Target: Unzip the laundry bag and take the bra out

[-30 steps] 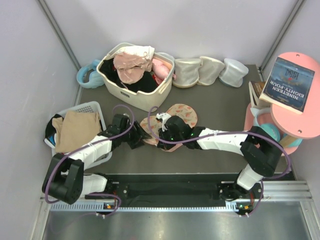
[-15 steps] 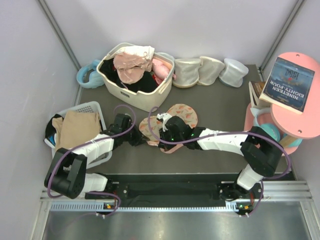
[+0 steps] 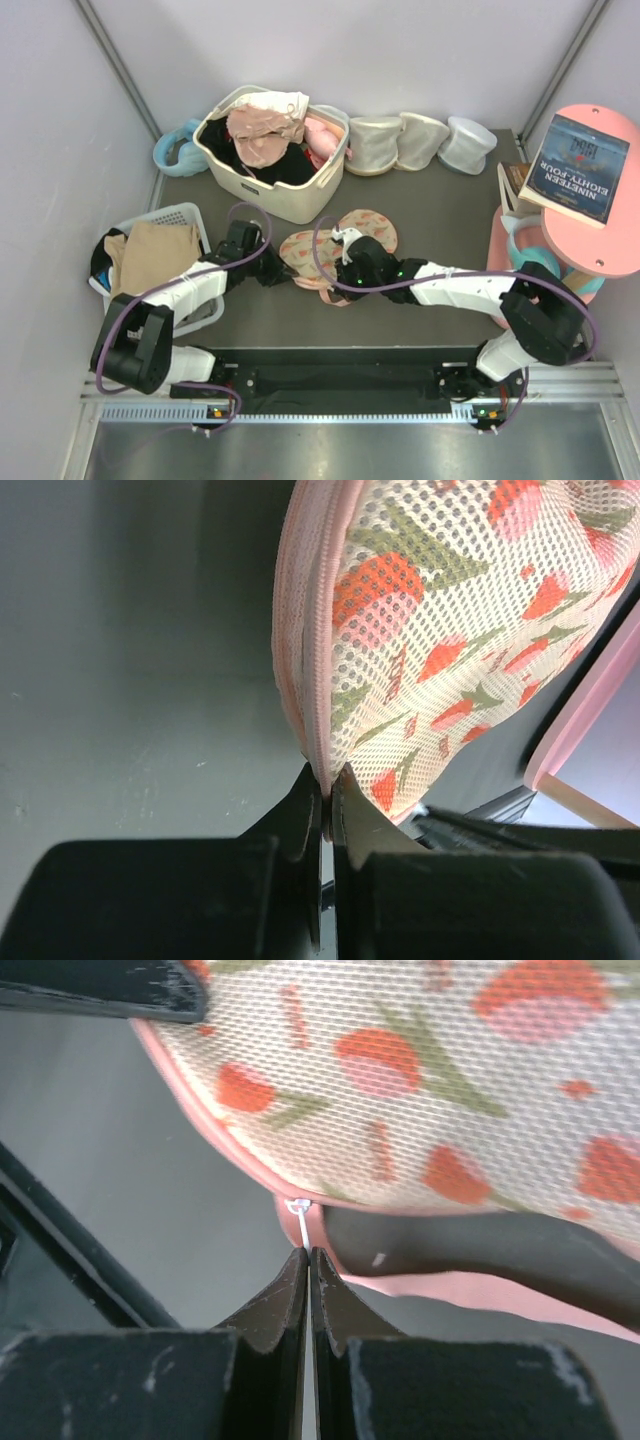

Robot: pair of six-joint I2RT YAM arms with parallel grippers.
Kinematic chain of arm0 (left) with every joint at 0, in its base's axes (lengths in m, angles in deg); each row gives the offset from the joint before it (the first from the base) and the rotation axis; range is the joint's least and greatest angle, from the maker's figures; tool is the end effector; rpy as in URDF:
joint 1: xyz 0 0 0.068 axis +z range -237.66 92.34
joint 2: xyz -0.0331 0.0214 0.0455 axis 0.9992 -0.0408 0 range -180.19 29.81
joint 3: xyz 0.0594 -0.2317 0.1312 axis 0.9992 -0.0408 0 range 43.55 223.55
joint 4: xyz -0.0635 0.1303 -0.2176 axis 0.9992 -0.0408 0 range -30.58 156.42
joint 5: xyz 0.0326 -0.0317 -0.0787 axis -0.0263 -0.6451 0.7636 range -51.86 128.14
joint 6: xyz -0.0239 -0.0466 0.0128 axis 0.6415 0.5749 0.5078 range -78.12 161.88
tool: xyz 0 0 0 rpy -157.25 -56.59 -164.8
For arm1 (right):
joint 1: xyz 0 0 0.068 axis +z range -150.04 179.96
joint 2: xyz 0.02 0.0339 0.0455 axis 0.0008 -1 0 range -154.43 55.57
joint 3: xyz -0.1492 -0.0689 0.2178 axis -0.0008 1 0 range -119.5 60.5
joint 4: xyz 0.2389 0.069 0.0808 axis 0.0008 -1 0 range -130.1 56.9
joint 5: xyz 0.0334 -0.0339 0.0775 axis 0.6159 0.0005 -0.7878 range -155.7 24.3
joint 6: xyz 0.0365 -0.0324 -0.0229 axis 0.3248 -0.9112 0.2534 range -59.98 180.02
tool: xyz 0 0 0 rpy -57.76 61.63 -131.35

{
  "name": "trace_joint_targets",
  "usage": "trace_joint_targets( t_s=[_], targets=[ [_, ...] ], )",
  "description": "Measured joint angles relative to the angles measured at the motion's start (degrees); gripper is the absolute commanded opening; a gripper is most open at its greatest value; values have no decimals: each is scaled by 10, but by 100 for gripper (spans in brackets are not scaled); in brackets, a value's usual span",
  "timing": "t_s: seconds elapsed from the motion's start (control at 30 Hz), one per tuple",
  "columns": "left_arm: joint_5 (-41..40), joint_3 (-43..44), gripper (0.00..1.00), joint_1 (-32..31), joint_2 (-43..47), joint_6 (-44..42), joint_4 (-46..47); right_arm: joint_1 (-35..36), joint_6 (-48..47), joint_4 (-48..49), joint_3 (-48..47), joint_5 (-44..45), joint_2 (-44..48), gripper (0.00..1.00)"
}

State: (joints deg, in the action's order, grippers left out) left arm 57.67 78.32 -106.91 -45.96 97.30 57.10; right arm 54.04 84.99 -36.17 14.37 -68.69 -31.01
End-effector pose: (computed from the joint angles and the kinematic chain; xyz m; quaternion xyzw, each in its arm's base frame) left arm 0.2303 -0.0930 0.1711 -0.2331 0.8991 -0.3298 0.1691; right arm 0.1798 0.2514 0.1883 -0.2408 0.8865 0.2695 0.2890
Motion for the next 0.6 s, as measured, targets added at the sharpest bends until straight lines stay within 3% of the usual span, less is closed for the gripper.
trace_joint_targets(
  t_s=[0.6],
  targets=[
    [-19, 42, 0, 69, -7, -126, -87, -111, -55, -73, 33, 35, 74, 0]
  ],
)
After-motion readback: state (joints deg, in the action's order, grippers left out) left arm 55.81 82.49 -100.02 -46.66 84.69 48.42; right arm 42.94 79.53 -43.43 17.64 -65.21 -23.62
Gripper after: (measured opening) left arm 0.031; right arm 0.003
